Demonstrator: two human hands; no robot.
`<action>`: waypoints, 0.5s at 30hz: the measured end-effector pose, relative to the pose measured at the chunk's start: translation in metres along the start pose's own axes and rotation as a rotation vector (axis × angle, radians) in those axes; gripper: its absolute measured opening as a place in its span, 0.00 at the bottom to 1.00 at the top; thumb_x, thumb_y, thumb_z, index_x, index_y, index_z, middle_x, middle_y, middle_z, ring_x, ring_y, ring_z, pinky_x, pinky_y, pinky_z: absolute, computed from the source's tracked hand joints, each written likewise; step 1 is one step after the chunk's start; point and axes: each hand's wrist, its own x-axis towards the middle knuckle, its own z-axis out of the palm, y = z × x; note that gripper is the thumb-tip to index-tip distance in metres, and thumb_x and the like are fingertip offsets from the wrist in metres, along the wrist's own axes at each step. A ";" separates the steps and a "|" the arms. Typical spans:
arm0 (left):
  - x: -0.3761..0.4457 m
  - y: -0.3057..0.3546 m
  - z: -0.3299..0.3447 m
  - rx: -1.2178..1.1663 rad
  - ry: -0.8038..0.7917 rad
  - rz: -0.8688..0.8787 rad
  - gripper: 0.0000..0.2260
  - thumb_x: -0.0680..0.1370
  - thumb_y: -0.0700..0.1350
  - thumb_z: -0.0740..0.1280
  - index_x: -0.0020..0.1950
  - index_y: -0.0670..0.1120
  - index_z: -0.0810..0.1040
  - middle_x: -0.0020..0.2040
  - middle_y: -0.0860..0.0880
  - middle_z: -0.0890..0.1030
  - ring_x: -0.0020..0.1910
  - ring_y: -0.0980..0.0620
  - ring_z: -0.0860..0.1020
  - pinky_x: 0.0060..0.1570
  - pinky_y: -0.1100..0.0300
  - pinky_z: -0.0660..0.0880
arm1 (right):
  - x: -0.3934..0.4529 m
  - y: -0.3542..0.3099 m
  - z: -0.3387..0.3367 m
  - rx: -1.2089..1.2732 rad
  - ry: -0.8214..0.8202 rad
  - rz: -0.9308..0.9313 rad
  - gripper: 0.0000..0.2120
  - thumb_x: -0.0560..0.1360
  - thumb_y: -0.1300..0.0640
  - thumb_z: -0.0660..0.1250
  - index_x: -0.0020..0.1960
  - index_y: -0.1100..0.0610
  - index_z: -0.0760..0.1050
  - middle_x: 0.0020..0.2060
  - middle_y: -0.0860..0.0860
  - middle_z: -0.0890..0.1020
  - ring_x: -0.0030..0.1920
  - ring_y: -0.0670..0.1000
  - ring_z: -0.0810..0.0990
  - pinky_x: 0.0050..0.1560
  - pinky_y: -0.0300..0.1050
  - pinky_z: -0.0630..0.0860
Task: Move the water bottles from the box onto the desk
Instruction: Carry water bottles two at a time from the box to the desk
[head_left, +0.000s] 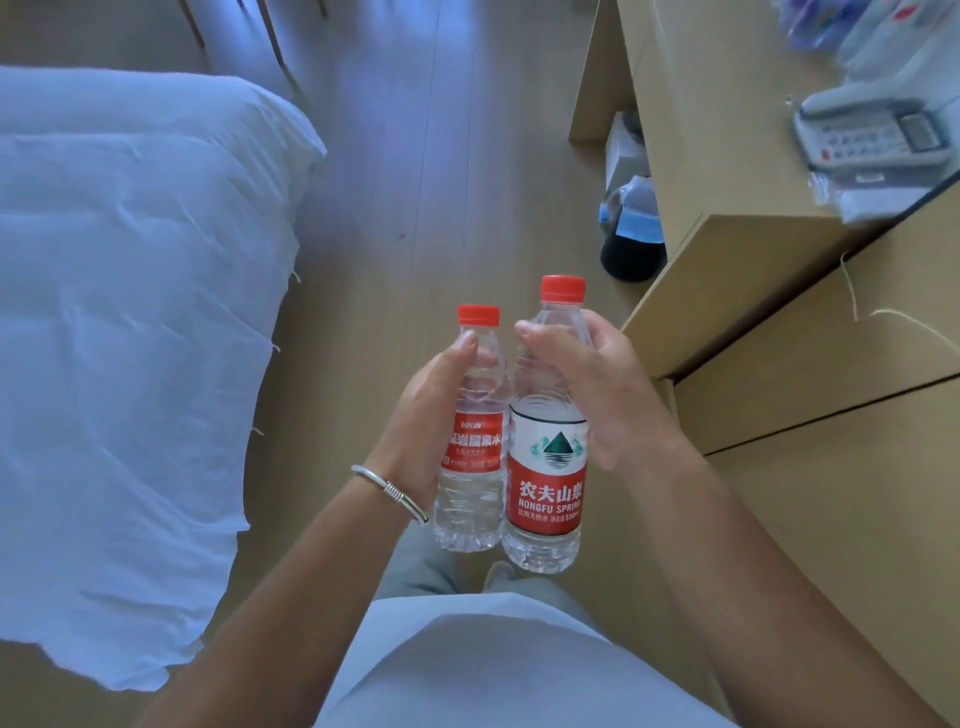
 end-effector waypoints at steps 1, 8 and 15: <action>0.011 0.008 0.002 -0.008 -0.012 0.008 0.35 0.71 0.64 0.68 0.66 0.38 0.73 0.60 0.33 0.79 0.60 0.29 0.77 0.61 0.30 0.72 | 0.011 -0.007 -0.002 -0.006 0.003 -0.008 0.08 0.74 0.52 0.72 0.49 0.53 0.76 0.38 0.50 0.82 0.41 0.53 0.85 0.45 0.50 0.83; 0.118 0.074 0.011 -0.016 -0.089 0.040 0.31 0.74 0.62 0.65 0.64 0.38 0.75 0.59 0.34 0.80 0.58 0.31 0.78 0.61 0.34 0.73 | 0.115 -0.061 -0.003 -0.065 0.080 -0.067 0.09 0.73 0.51 0.73 0.48 0.53 0.76 0.37 0.49 0.83 0.41 0.53 0.86 0.43 0.49 0.83; 0.224 0.163 0.008 -0.051 -0.207 0.052 0.32 0.74 0.61 0.66 0.65 0.37 0.74 0.59 0.32 0.79 0.58 0.29 0.78 0.61 0.32 0.73 | 0.220 -0.129 0.013 -0.165 0.172 -0.076 0.14 0.71 0.43 0.72 0.50 0.50 0.77 0.42 0.50 0.84 0.44 0.52 0.86 0.46 0.52 0.82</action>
